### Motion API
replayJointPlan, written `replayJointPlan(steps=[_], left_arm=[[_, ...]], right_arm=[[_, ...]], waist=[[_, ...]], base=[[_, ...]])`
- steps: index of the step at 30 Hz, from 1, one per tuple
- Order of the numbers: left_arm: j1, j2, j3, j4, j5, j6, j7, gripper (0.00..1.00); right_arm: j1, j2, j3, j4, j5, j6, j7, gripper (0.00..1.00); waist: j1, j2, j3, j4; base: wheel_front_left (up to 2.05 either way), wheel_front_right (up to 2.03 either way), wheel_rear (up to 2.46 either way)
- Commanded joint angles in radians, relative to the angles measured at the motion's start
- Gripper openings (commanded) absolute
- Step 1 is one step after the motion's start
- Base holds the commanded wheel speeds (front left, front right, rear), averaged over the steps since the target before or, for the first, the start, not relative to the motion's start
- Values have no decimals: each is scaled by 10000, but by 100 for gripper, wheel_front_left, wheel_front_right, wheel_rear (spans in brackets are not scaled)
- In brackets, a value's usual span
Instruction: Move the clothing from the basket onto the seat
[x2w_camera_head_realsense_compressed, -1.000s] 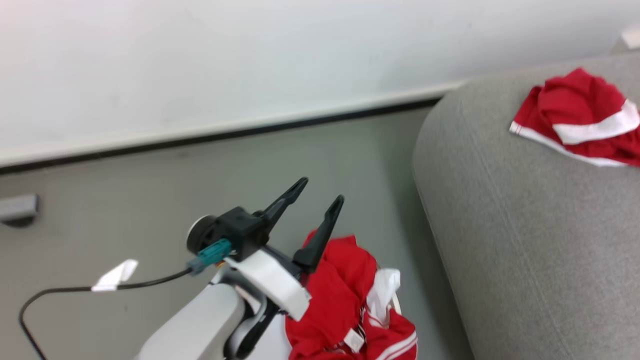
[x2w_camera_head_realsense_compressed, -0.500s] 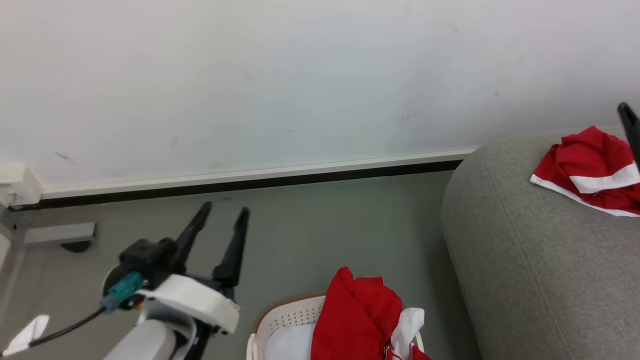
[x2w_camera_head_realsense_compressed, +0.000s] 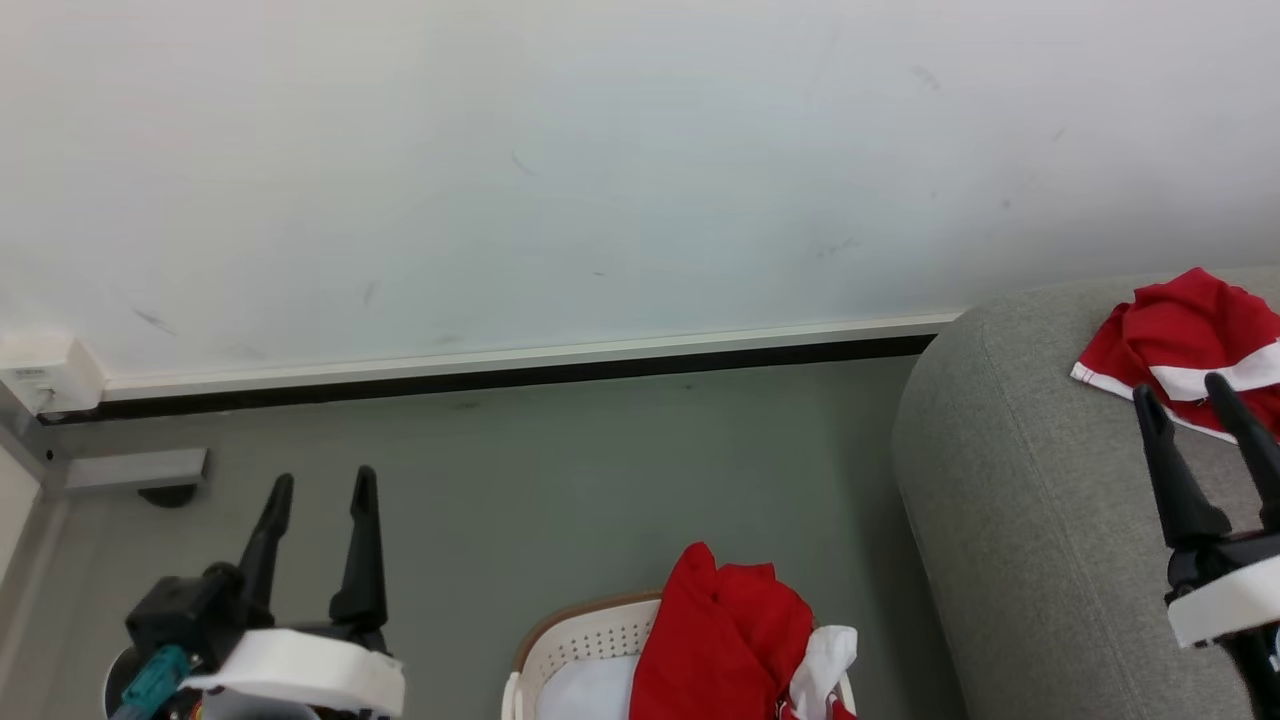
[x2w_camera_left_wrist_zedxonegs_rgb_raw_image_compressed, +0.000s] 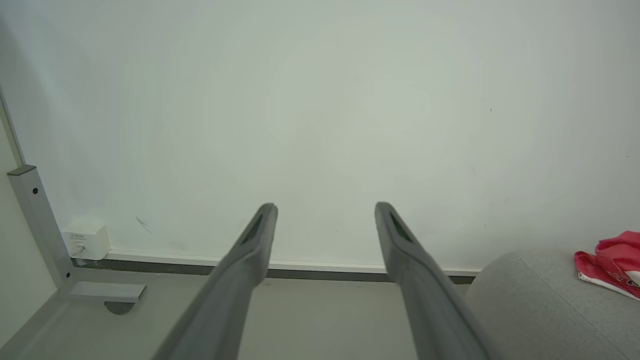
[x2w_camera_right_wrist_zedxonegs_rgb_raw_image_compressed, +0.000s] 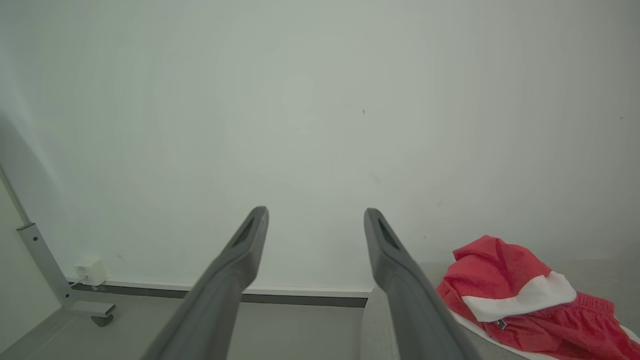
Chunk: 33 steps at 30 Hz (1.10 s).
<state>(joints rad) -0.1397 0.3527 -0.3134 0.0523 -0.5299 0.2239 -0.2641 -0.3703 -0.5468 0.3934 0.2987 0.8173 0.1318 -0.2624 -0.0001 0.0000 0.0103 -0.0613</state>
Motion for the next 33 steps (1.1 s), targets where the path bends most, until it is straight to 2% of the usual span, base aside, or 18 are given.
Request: replayJointPlan(steps=[1,6,9,15,20,25,33], left_arm=[[303,-148,203,-111,191,-25,-3,100],[1037,-754,1130,-197,805,-189,-4,100],[1508,-1194,1648,-287,1268,-339,-4,100],[2152,-1866,2363,-246,2054,-939,-4,100],[2346,-2324,2774,-31,2578,-1451,-4,100],[2172,-2581,3236,310,2900,-2021,-4,100],[2007,-2858,3692,548,3304,-2541,-4,100]], right_arm=[[466,250,-376,-218,-262,-22,-28,100],[1967,1461,-1690,-1166,-1560,-22,-29,100],[2612,2067,-1997,-1669,-2449,-22,-30,100],[3467,3025,-2311,-1831,-3409,-22,-31,100],[3719,3400,-2379,-1749,-3784,-22,-31,100],[3689,3479,-2291,-1608,-3870,-22,-31,100],[3522,3475,-2218,-1505,-3829,-22,-32,100]], waist=[[1,0,-18,5],[1,0,-60,-20],[1,0,-108,-74],[1,0,-154,-34],[1,0,-188,10],[1,0,-197,28],[1,0,-197,-4]], base=[[0,0,0],[0,0,0],[0,0,0],[0,0,0],[0,0,0],[0,0,0],[0,0,0]])
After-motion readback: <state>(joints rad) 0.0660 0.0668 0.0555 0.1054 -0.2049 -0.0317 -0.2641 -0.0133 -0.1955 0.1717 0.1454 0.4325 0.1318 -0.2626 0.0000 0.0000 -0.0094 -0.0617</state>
